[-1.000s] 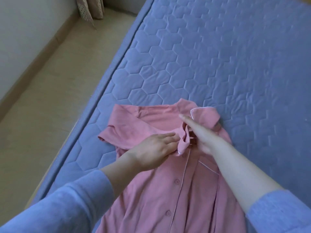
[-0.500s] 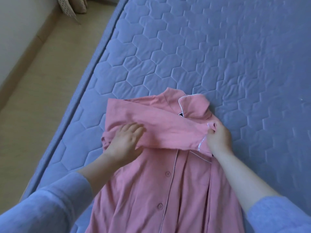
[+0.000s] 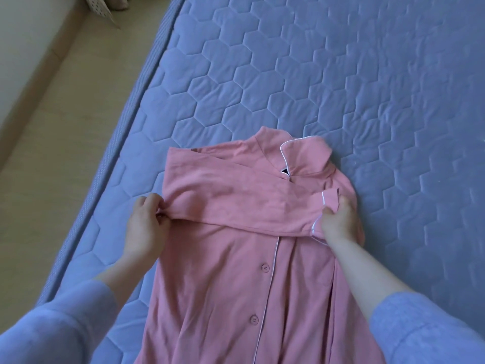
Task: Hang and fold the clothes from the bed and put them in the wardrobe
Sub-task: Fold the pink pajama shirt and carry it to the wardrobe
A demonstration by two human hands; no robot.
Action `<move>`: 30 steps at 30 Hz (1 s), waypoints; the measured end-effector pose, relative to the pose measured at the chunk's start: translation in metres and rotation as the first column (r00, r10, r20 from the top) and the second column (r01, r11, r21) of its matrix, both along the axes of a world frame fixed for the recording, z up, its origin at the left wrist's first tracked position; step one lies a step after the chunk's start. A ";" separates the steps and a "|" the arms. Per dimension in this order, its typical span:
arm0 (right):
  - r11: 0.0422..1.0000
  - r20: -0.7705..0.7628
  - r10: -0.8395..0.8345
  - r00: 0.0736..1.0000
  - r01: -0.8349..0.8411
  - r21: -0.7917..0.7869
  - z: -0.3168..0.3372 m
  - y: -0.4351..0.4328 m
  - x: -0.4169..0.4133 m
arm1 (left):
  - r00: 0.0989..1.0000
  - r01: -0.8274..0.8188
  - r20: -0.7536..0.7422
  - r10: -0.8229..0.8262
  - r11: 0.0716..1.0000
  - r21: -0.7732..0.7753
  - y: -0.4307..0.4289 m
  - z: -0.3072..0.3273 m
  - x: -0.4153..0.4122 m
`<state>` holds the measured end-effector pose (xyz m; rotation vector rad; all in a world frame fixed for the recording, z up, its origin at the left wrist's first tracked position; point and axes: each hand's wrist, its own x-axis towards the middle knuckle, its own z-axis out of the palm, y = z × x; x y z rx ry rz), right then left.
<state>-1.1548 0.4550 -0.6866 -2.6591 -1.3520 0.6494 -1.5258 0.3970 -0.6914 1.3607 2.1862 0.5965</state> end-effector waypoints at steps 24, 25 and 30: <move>0.901 -0.138 -0.063 0.988 0.116 0.418 0.024 -0.037 -0.001 | 0.962 0.242 -0.149 -0.231 0.968 0.062 0.011 0.033 0.039; 0.894 -0.130 -0.070 0.989 0.120 0.431 0.028 -0.039 0.004 | 0.951 0.290 -0.133 -0.278 0.954 0.076 0.014 0.038 0.050; 0.927 -0.164 -0.181 0.970 0.224 0.302 0.021 -0.037 0.049 | 0.900 0.431 0.036 -0.435 0.898 0.094 0.035 0.049 0.116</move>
